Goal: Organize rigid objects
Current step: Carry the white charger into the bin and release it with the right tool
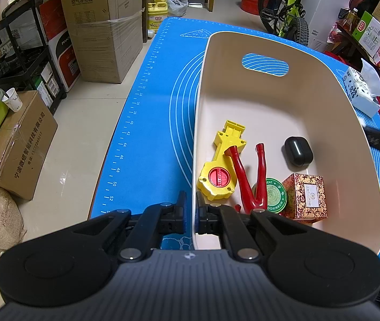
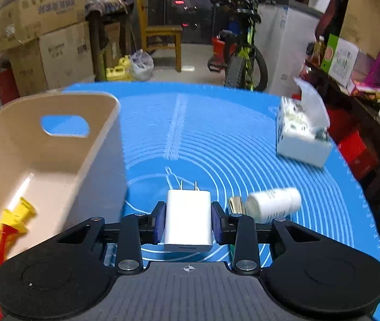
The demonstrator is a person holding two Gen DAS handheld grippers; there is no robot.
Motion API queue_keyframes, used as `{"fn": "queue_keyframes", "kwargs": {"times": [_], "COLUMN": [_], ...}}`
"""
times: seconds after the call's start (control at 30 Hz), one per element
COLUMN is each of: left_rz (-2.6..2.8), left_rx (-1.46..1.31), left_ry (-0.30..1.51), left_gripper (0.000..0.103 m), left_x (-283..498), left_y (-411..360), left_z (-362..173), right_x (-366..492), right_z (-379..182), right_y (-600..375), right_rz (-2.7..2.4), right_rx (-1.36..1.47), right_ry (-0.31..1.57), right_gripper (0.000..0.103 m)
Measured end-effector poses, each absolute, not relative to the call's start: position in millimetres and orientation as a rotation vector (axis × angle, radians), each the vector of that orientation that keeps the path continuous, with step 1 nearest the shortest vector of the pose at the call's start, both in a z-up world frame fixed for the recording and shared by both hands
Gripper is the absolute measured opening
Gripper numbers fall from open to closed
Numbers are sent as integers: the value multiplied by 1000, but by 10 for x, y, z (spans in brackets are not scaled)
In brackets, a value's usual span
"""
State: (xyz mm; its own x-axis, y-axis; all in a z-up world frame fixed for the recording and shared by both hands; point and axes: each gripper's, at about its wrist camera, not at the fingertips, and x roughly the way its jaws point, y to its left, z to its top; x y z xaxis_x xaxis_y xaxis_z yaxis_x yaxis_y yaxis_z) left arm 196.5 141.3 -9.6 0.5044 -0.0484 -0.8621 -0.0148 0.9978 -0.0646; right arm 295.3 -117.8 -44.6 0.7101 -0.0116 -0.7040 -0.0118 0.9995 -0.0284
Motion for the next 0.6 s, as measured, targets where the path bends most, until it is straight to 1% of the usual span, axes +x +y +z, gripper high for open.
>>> {"fn": "queue_keyframes", "kwargs": {"times": [0.23,0.37,0.6], "left_rz": [-19,-18,-19], "left_rx": [-64,-63,-64], "left_ry": [1043,1043,1043], "left_gripper": [9,9,9], "left_x": [1964,1964,1964], "left_y": [1395,1393,1395], "left_z": [-100,-101,-99], "right_x": [2700,2606,2508], "right_z": [85,293,281], "right_y": [-991,-815,-334], "right_rz": [67,148,288], "right_rx": [-26,-32,-104], "right_ry": [668,630,674], "right_gripper": [42,42,42]}}
